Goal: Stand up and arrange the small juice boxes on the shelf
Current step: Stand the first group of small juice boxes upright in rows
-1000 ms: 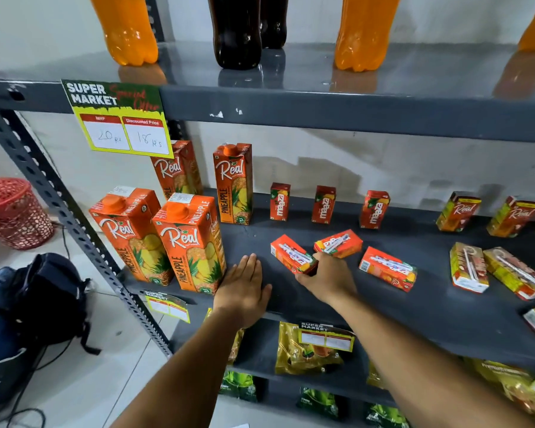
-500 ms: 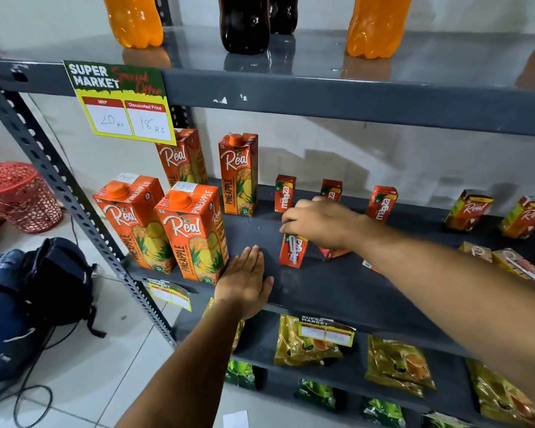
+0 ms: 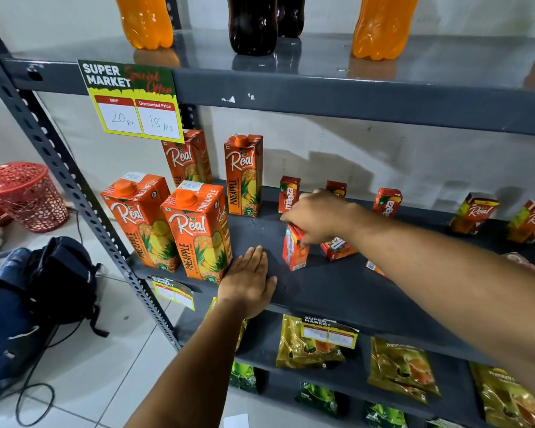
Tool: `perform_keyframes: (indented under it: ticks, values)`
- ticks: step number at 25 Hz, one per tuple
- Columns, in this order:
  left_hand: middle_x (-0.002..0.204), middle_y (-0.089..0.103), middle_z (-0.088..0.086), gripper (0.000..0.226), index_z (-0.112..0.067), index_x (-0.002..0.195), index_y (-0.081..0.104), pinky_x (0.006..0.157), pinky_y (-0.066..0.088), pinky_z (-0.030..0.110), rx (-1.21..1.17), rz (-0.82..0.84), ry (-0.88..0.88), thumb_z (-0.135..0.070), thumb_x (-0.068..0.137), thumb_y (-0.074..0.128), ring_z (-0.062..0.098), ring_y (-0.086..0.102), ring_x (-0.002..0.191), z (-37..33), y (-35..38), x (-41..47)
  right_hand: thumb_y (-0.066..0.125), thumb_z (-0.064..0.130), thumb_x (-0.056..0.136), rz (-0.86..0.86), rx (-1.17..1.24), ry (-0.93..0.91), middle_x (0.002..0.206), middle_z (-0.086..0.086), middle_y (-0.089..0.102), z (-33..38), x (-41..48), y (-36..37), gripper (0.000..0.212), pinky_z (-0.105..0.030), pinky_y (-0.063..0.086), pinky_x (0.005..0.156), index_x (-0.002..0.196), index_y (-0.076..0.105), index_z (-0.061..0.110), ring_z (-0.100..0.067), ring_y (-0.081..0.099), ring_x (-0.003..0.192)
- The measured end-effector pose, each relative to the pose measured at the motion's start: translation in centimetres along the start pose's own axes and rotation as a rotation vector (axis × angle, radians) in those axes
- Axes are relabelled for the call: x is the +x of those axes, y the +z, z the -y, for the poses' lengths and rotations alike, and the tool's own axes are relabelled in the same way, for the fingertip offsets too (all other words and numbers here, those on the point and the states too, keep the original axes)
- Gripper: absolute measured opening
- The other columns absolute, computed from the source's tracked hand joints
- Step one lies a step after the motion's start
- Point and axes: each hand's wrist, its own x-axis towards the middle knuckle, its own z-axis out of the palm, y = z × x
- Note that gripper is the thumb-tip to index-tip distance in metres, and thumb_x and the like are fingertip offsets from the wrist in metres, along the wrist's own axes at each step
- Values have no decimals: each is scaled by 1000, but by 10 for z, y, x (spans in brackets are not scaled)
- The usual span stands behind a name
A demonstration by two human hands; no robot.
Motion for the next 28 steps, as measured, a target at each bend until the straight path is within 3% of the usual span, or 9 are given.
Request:
perform_keyframes:
  ticks: [2, 5, 9, 11, 14, 18, 20, 28]
  values:
    - [163, 4, 5, 68, -10, 152, 6, 116, -2, 31, 0, -2, -2, -49, 98, 20, 19, 1, 149, 0, 0, 0, 62, 58, 78, 88, 115, 205, 98, -6, 65, 6, 1, -5, 51, -34, 43, 66, 107, 57, 15, -23, 52, 77]
    - [163, 5, 5, 68, -11, 152, 8, 116, -2, 31, 5, -8, -5, -50, 98, 20, 19, 2, 149, 1, 2, 1, 46, 64, 86, 164, 206, 436, 98, -9, 62, 18, 4, -10, 59, -35, 38, 67, 108, 59, 11, -24, 49, 78]
    - [163, 5, 5, 68, -10, 152, 8, 116, -1, 32, 10, -4, -6, -50, 98, 20, 19, 2, 149, 1, 3, 2, 37, 74, 83, 203, 263, 543, 92, -9, 57, 26, 8, -6, 72, -36, 42, 70, 108, 58, 9, -25, 55, 84]
    - [163, 5, 5, 68, -10, 152, 8, 116, -1, 32, 7, -7, 1, -50, 98, 20, 19, 2, 149, 2, 3, 2, 36, 76, 81, 114, 383, 566, 98, -10, 60, 9, 6, -8, 76, -36, 44, 71, 113, 55, 9, -27, 59, 90]
    - [163, 5, 5, 68, -10, 152, 7, 116, -2, 31, 7, -12, 5, -50, 98, 19, 19, 2, 149, 2, 4, 1, 50, 52, 89, 18, 598, 522, 123, -10, 59, -38, -11, -1, 56, -39, 48, 84, 132, 45, 16, -29, 58, 107]
    - [163, 4, 4, 69, -11, 152, 6, 116, -1, 32, 12, -8, 3, -50, 97, 19, 19, 1, 149, 3, 4, 2, 64, 15, 83, 299, 527, 449, 145, -10, 48, -64, -35, 54, 63, -36, 43, 103, 142, 42, 16, -28, 51, 125]
    - [163, 4, 4, 69, -11, 153, 7, 117, 0, 33, 17, -8, 5, -51, 97, 19, 19, 1, 149, 3, 5, 3, 65, 13, 82, 343, 509, 490, 147, -10, 44, -61, -37, 79, 67, -38, 41, 106, 143, 40, 17, -28, 47, 130]
    - [163, 5, 5, 70, -11, 152, 7, 119, 4, 36, 21, -2, 8, -52, 96, 19, 20, 3, 149, 4, 5, 3, 73, 12, 77, 280, 501, 506, 131, -11, 55, -58, -35, 95, 60, -40, 44, 100, 133, 51, 16, -27, 54, 118]
